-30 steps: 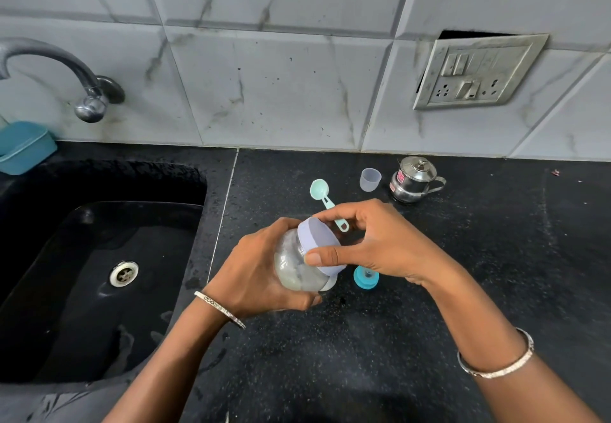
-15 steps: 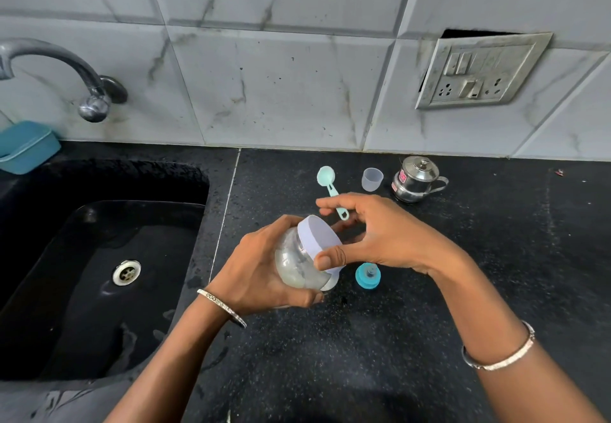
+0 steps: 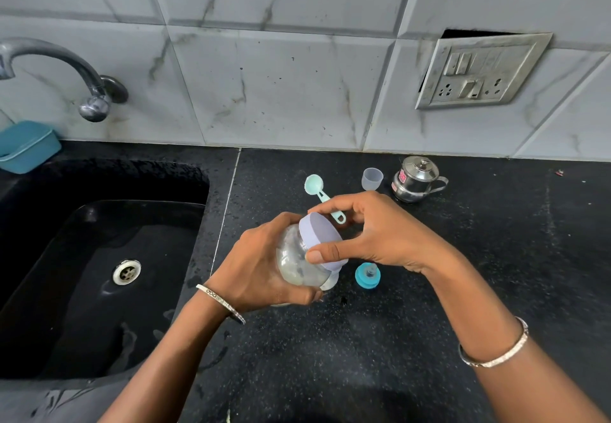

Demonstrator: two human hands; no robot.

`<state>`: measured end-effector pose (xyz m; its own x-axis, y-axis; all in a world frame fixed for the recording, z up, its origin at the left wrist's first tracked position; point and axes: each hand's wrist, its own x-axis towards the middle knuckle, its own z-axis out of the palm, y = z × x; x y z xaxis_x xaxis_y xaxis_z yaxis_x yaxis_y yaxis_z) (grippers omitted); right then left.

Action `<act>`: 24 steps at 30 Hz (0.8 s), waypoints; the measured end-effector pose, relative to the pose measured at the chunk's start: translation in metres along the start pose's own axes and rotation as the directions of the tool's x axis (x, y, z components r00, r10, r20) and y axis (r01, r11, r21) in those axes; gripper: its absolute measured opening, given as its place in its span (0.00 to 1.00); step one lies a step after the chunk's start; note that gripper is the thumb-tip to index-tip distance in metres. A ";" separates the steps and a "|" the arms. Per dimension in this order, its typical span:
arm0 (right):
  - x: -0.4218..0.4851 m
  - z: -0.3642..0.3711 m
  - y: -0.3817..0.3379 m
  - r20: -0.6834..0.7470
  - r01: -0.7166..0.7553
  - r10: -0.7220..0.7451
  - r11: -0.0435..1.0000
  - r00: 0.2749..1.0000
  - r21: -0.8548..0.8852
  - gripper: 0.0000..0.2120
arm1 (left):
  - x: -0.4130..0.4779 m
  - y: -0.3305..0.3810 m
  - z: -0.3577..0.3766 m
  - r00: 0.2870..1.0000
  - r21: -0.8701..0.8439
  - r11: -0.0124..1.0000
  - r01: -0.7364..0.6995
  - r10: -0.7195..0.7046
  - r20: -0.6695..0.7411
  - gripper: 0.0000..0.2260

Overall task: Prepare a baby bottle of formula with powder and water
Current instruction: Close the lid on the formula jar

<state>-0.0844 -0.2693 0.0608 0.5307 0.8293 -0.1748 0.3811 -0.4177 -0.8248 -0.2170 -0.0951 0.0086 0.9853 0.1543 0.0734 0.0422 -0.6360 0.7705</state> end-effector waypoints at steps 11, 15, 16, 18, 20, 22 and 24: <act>-0.003 -0.006 0.004 0.002 0.017 -0.017 0.982 1.000 -0.190 0.45 | 0.000 -0.003 0.000 0.999 -0.002 0.999 -0.039 0.039 -0.005 0.39; -0.005 -0.006 0.010 0.110 0.152 -0.136 0.975 0.985 -0.159 0.45 | 0.003 -0.002 -0.002 0.998 0.014 0.997 -0.070 0.070 -0.002 0.40; -0.005 -0.004 0.011 0.073 0.158 -0.148 0.978 0.986 -0.140 0.42 | 0.003 -0.002 -0.001 0.997 0.029 0.997 -0.074 0.074 -0.005 0.40; -0.003 -0.002 0.010 -0.021 0.110 -0.114 0.984 0.993 -0.141 0.34 | 0.004 -0.002 0.000 0.996 0.076 0.994 -0.083 0.085 -0.019 0.39; -0.002 0.004 0.008 -0.128 0.018 -0.043 0.982 0.991 -0.190 0.28 | 0.004 -0.001 0.001 0.995 0.101 0.991 -0.091 0.095 -0.034 0.39; 0.001 0.011 0.009 -0.215 -0.033 -0.031 0.957 0.976 -0.287 0.33 | 0.004 -0.002 0.002 0.993 0.109 0.989 -0.103 0.108 -0.044 0.39; 0.002 0.012 0.011 -0.222 -0.049 -0.030 0.940 0.974 -0.339 0.40 | 0.005 -0.003 0.003 0.993 0.097 0.990 -0.105 0.109 -0.042 0.39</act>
<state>-0.0887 -0.2678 0.0449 0.6743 0.7380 -0.0264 0.5887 -0.5588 -0.5840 -0.2121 -0.0944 0.0050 0.9762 0.1153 0.1835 -0.0453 -0.7192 0.6933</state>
